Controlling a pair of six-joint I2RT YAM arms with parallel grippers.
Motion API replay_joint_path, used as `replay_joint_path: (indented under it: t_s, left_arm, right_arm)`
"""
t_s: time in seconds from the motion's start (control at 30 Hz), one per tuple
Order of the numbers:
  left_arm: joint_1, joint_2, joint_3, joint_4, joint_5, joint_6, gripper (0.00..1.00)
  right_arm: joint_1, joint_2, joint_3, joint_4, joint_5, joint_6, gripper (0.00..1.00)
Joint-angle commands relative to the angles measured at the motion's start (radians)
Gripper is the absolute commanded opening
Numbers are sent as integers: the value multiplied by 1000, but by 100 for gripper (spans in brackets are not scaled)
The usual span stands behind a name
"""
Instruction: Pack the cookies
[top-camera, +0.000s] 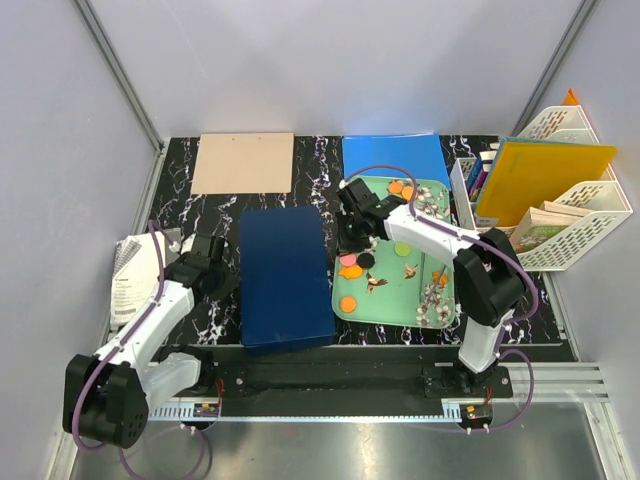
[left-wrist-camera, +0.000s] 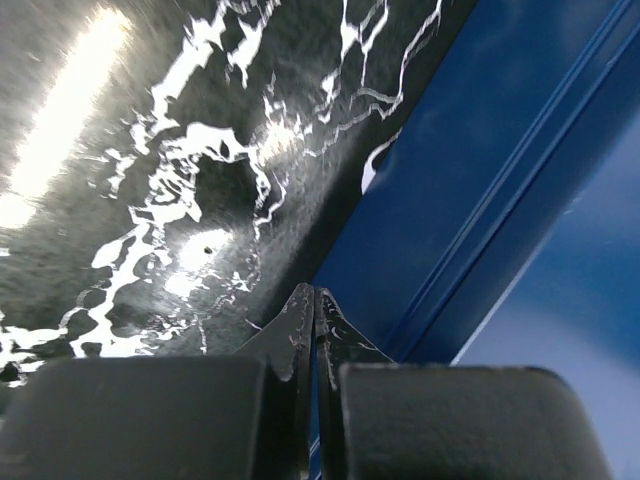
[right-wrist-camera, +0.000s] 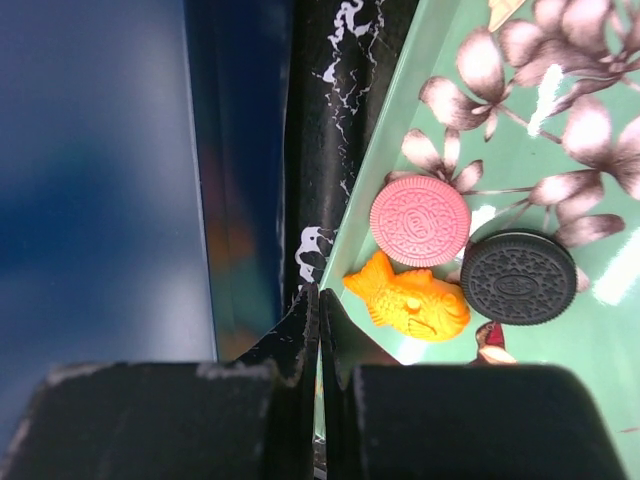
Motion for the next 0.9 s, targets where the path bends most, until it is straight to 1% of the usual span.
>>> replay_joint_path:
  t_s: [0.0,0.3,0.43,0.5,0.67,0.73,0.87]
  left_arm:
    - [7,-9,-40,118,93,-40,0]
    - [11,7,-83,187,142,-48,0]
    - [14,4,-80,184,139,-42,0]
    - [20,-12,-69,156,118,-31,0]
    - [79,-38,-48,52,52,11,0]
    - [103,-32,-59,44,58,35,0]
    - [151,-1,-106,64,123,41,0]
  right_arm:
    - [24,28,36,26,-37,7,0]
    - [102,76,92,19,-52,14,0]
    - [121,97,130,-4,-47,13,0]
    - [127,99,139,-12,-41,11,0]
    - [131,102,156,-29,-28,8,0]
    - [131,105,161,-33,-20,7,0]
    - [131,111,159,-38,-9,5,0]
